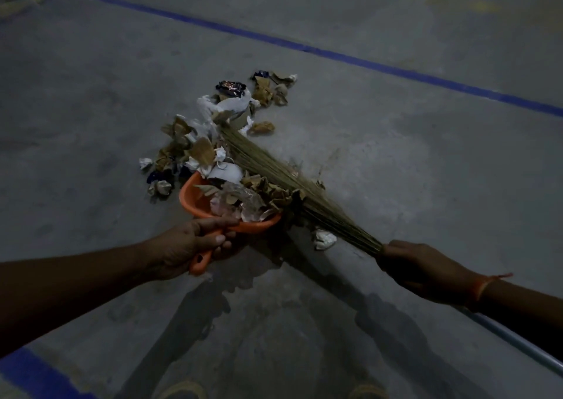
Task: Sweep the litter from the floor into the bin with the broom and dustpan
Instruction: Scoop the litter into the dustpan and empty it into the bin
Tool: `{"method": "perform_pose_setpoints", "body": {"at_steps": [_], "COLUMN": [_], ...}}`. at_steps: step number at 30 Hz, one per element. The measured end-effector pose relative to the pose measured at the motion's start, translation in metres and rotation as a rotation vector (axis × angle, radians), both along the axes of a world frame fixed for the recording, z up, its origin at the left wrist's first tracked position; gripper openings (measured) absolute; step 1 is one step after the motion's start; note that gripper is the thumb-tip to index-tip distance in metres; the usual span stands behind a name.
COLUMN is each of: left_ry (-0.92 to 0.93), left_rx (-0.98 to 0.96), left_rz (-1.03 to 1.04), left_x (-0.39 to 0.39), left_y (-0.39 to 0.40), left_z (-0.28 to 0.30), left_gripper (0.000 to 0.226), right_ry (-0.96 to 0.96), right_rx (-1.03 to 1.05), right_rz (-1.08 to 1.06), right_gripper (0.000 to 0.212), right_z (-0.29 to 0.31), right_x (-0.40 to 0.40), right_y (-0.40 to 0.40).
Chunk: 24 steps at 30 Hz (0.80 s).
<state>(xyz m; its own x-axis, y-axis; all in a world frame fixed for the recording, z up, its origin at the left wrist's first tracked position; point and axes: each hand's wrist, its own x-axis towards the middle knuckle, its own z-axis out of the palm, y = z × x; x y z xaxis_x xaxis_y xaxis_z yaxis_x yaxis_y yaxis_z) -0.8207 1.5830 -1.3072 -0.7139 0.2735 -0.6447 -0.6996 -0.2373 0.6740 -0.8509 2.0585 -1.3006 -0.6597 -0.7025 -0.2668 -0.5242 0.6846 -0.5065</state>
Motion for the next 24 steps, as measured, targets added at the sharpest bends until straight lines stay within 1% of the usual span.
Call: {"method": "perform_pose_setpoints", "body": {"at_steps": [3, 5, 9, 13, 17, 21, 23, 24], "left_ry": [0.014, 0.023, 0.037, 0.025, 0.026, 0.019, -0.004, -0.003], "left_rx": [-0.045, -0.093, -0.182, -0.221, -0.323, -0.312, -0.306, -0.311], "left_rz": [-0.016, -0.028, -0.073, -0.037, -0.11, -0.147, -0.175, -0.195], "left_x": [-0.002, -0.005, -0.015, -0.023, -0.022, -0.012, -0.006, -0.003], "left_y": [0.001, 0.002, 0.011, 0.023, 0.03, 0.042, 0.047, 0.049], "left_z": [0.0, 0.004, 0.03, 0.069, 0.116, 0.177, 0.209, 0.222], "left_gripper": [0.04, 0.04, 0.041, 0.041, 0.04, 0.038, 0.053, 0.052], "right_ry": [0.011, 0.021, -0.024, -0.054, -0.083, -0.111, -0.131, -0.136], "right_rx": [-0.006, 0.001, 0.005, 0.007, 0.007, 0.036, 0.043, 0.047], "right_rz": [0.003, 0.002, -0.024, -0.119, -0.156, -0.184, -0.21, -0.225], "right_gripper": [0.032, 0.031, 0.025, 0.027, 0.029, 0.026, 0.025, 0.024], "right_z": [-0.001, 0.005, 0.035, 0.076, 0.125, 0.177, 0.205, 0.218], "right_x": [-0.002, -0.004, -0.009, -0.009, 0.005, 0.035, 0.052, 0.061], "right_y": [0.001, 0.001, -0.001, -0.002, -0.004, 0.005, 0.013, 0.016]}}
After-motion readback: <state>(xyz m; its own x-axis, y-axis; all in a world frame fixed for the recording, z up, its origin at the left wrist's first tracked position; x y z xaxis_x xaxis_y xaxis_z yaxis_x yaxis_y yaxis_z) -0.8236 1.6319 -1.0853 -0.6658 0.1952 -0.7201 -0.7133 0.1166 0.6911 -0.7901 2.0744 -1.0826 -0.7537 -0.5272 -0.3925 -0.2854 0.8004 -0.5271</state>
